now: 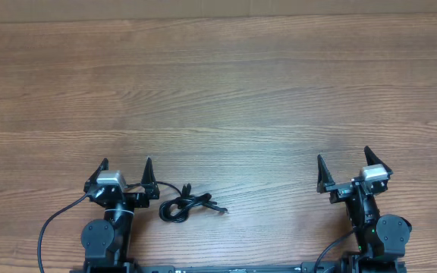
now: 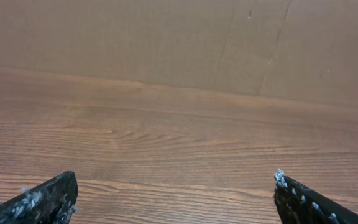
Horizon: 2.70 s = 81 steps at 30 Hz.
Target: Untangle cables
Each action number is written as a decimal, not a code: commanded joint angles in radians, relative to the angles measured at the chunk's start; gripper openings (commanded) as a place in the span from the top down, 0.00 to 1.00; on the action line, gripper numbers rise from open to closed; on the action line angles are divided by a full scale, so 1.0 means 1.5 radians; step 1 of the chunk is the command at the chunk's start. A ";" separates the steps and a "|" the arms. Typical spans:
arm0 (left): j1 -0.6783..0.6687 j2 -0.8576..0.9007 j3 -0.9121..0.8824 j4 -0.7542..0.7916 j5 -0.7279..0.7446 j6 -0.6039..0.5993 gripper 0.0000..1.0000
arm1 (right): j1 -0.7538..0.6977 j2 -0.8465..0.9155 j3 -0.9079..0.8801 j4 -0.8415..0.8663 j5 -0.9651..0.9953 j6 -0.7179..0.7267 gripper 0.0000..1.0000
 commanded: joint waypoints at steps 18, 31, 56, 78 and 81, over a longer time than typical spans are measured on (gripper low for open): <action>0.007 -0.006 -0.003 -0.001 -0.004 0.013 0.01 | 0.005 -0.006 -0.007 0.004 0.005 -0.001 0.00; 0.007 -0.006 -0.003 -0.001 -0.004 0.013 0.00 | 0.005 -0.006 -0.007 0.004 0.005 -0.001 0.00; 0.007 -0.006 -0.003 0.000 -0.001 0.013 0.00 | 0.005 -0.006 -0.007 0.004 0.005 -0.001 0.00; 0.007 0.002 0.192 -0.208 0.144 0.114 0.00 | 0.005 -0.006 -0.007 0.004 0.005 -0.001 0.00; 0.007 0.026 0.225 -0.230 0.155 0.114 0.01 | 0.005 -0.006 -0.007 0.004 0.005 -0.001 0.00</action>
